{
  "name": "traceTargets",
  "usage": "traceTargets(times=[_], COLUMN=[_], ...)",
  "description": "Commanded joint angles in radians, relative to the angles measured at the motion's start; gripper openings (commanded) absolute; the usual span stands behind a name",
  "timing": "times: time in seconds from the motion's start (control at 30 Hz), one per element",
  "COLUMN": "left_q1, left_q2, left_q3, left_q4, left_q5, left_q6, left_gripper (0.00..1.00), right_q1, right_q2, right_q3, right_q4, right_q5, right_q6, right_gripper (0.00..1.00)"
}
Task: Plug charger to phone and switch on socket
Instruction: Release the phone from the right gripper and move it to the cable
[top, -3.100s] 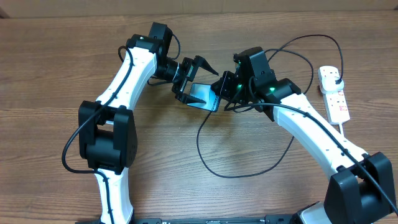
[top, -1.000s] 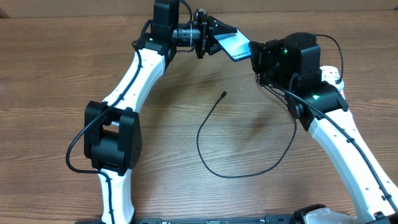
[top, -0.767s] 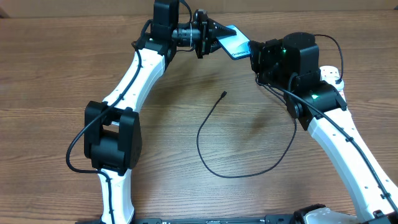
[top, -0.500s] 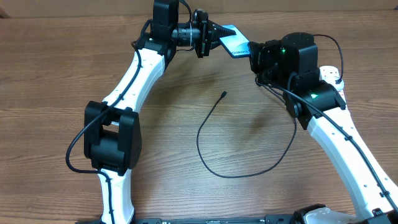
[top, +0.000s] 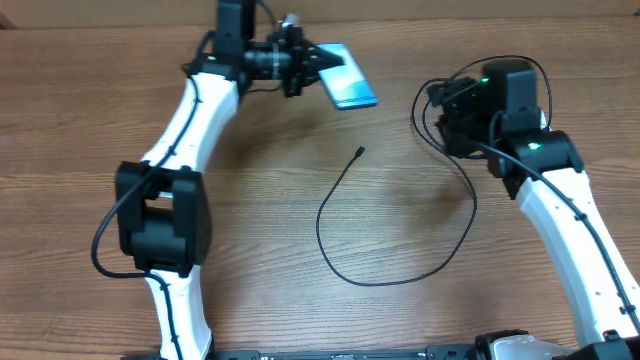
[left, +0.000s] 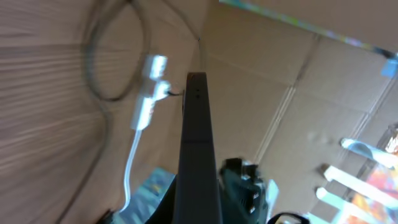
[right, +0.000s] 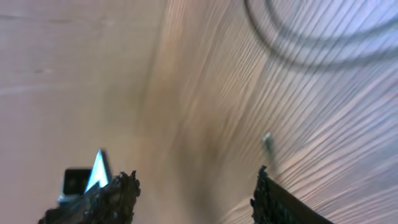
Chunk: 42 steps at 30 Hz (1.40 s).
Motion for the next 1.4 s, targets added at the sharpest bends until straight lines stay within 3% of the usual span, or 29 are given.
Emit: traceTargets(times=[0.0,0.17,0.37,0.53,0.6,0.63,0.77,0.93,1.37], left_q1=[0.068,0.147,0.209,0.243,0.250,0.253,0.263,0.269,0.268], left_q2=[-0.006,-0.006,-0.006,-0.006,-0.006,-0.006,-0.006,-0.006,-0.006], left_q3=[0.013,0.013,0.013,0.013,0.013,0.013,0.013,0.013,0.013], left_q4=[-0.105,-0.182,-0.180,-0.181,-0.181,-0.182,-0.182,-0.214,-0.251], left_q5=[0.082,0.191,0.266,0.279,0.281,0.281,0.280,0.277,0.229], left_q6=[0.274,0.396,0.402,0.401,0.401,0.401,0.401,0.396,0.397], left_gripper=[0.04,0.04,0.04,0.04,0.04,0.04,0.04,0.04,0.04], right_q1=[-0.010,-0.004,0.008,0.067,0.090,0.100,0.140,0.189,0.211], right_q2=[0.000,0.018,0.137,0.306,0.370,0.396,0.481,0.579,0.704], right_q3=[0.021,0.021,0.063,0.234,0.300,0.318,0.325,0.325,0.322], right_q4=[-0.035,-0.131,-0.170,-0.269,-0.287,-0.283,-0.216,-0.192,-0.139], right_q5=[-0.036,-0.115,-0.213,-0.210,-0.191,-0.183,-0.173,-0.140,-0.122], right_q6=[-0.389,-0.510,-0.518,-0.536,-0.501,-0.469,-0.299,-0.208,-0.137], right_gripper=[0.65,0.61,0.56,0.53,0.39,0.38,0.38,0.38,0.38])
